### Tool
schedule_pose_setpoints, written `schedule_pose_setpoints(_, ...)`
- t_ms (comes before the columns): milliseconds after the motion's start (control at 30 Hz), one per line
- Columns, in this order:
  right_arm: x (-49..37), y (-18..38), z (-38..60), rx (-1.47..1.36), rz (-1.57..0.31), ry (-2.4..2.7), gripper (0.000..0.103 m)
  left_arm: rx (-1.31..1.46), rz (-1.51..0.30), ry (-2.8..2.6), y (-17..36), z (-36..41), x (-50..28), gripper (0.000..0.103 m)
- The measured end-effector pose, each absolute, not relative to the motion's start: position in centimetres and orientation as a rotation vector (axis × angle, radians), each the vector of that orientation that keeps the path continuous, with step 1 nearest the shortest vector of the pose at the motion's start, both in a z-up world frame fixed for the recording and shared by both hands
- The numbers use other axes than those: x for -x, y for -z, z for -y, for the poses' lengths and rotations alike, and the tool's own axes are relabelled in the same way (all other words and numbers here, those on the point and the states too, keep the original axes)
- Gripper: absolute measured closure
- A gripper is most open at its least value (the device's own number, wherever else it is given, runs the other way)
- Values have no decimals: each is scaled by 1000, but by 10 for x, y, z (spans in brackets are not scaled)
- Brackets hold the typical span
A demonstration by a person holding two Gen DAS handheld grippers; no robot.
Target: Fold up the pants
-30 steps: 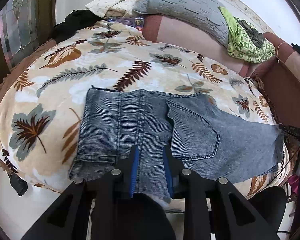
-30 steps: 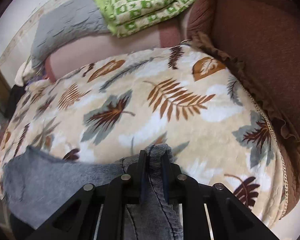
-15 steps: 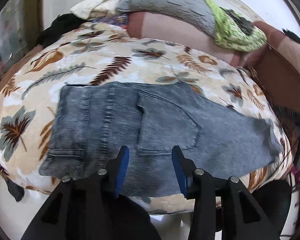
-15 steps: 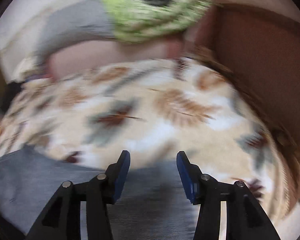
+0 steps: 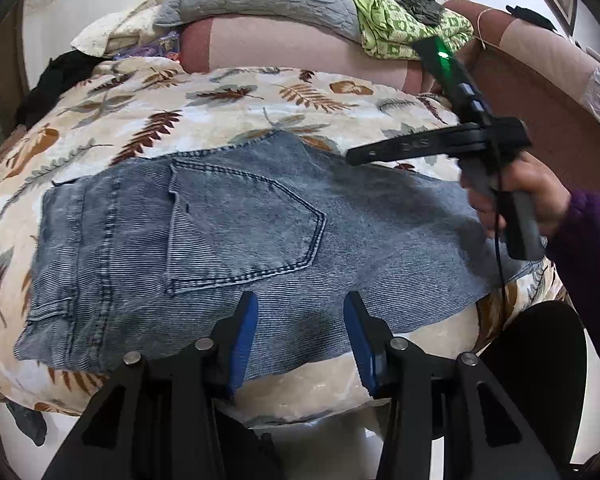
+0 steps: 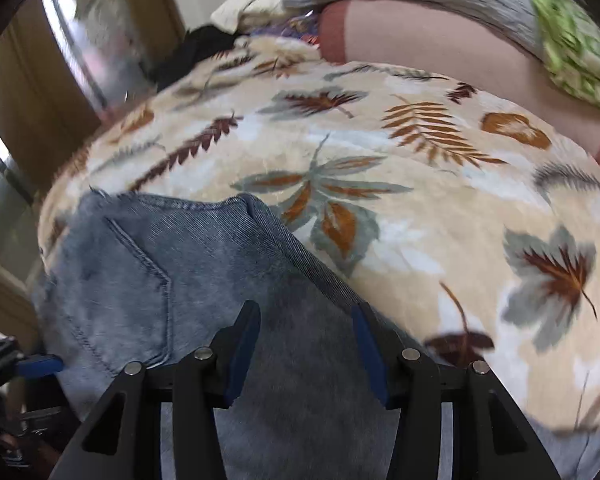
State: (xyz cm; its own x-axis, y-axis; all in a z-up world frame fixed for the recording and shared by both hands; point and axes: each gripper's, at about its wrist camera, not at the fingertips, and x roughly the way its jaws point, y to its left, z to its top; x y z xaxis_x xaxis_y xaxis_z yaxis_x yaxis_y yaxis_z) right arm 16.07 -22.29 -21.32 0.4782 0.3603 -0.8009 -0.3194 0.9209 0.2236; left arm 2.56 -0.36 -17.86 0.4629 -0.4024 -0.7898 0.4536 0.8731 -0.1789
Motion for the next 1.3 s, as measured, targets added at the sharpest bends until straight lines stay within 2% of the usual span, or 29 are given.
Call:
schedule_pose_setpoints(300, -179, 239, 207, 115, -1108, -496, 52, -43, -1001, 537, 197, 5, -41, 58)
schedule_pose_setpoints(367, -180, 237, 206, 133, -1115, -522, 63, -44, -1011, 534, 202, 5, -42, 58)
schedule_pose_setpoints(400, -180, 236, 205, 143, -1119, -527, 79, -46, -1013, 532, 204, 5, -42, 58)
schedule_pose_setpoints(433, -179, 234, 202, 170, -1122, -531, 84, -50, -1015, 530, 205, 5, -43, 58)
schedule_pose_setpoints(567, -173, 228, 193, 256, -1093, -498, 92, -52, -1011, 522, 207, 5, -45, 58)
schedule_pose_setpoints(600, -172, 226, 193, 269, -1075, -481, 100, -49, -1011, 516, 206, 4, -47, 58)
schedule_pose_setpoints(767, -184, 221, 201, 226, -1027, -368, 101, -24, -1016, 480, 201, 1, -56, 58)
schedule_pose_setpoints(900, -194, 242, 199, 254, -1050, -235, 103, -48, -1027, 453, 204, 3, -53, 58)
schedule_pose_setpoints(1000, -194, 235, 216, 101, -1026, -249, 103, -67, -1029, 445, 207, 3, -49, 58)
schedule_pose_setpoints(1100, -173, 208, 234, -29, -934, -258, 103, -82, -1027, 438, 205, 2, -45, 58)
schedule_pose_setpoints(1300, -117, 202, 236, -120, -1003, -321, 102, -100, -981, 401, 191, 1, -45, 55)
